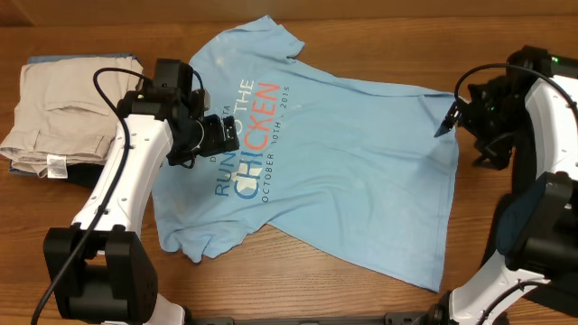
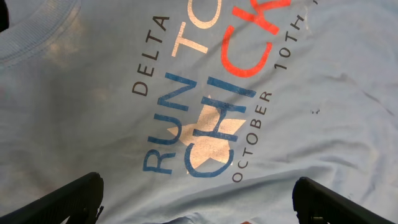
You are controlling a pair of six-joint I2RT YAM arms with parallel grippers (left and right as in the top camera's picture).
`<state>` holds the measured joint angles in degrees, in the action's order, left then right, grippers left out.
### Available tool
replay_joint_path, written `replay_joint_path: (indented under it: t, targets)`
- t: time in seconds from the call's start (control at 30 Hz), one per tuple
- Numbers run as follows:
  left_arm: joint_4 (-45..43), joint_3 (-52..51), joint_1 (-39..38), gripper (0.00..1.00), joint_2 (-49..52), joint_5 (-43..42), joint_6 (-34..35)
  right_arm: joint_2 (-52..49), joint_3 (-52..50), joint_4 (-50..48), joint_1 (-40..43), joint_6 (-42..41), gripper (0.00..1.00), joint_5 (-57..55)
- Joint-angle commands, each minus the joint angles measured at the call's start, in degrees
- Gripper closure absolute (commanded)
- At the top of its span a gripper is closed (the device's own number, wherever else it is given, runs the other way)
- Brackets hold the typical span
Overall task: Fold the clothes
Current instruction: 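Move both grippers to the shirt's bottom hem corners and grasp them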
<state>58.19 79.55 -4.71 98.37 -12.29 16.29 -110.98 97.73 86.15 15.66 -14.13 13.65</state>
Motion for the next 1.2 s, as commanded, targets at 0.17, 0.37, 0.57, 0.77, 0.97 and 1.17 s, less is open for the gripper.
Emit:
replay_joint_path:
  t: [0.17, 0.37, 0.57, 0.77, 0.97, 1.17]
  targets:
    - [-0.48, 1.09, 0.63, 0.00, -0.66, 0.92, 0.72, 22.18, -2.36, 10.91, -0.26, -1.84, 0.00, -2.99]
    - [-2.16, 1.09, 0.63, 0.00, -0.66, 3.67, 3.45, 39.23, -28.02, 5.79, -0.26, -10.58, 0.00, -2.89]
    - [-2.29, 1.09, 0.61, 0.00, -0.66, 3.91, 3.43, 46.58, -52.89, -8.28, -0.22, -19.10, 0.02, 1.29]
    - [-2.29, 1.09, 0.63, 0.00, -0.66, 3.91, 3.39, 44.94, -60.72, -19.37, -0.22, -29.83, 0.00, -3.96]
    - [-2.36, 1.09, 0.63, 0.00, -0.66, 4.15, 2.97, 44.83, -62.99, -23.37, -0.22, -32.52, 0.00, -10.80]
    - [-2.36, 1.09, 0.63, 0.00, -0.66, 5.29, 3.02, 44.63, -68.43, -27.41, -0.22, -34.58, 0.11, -6.91]
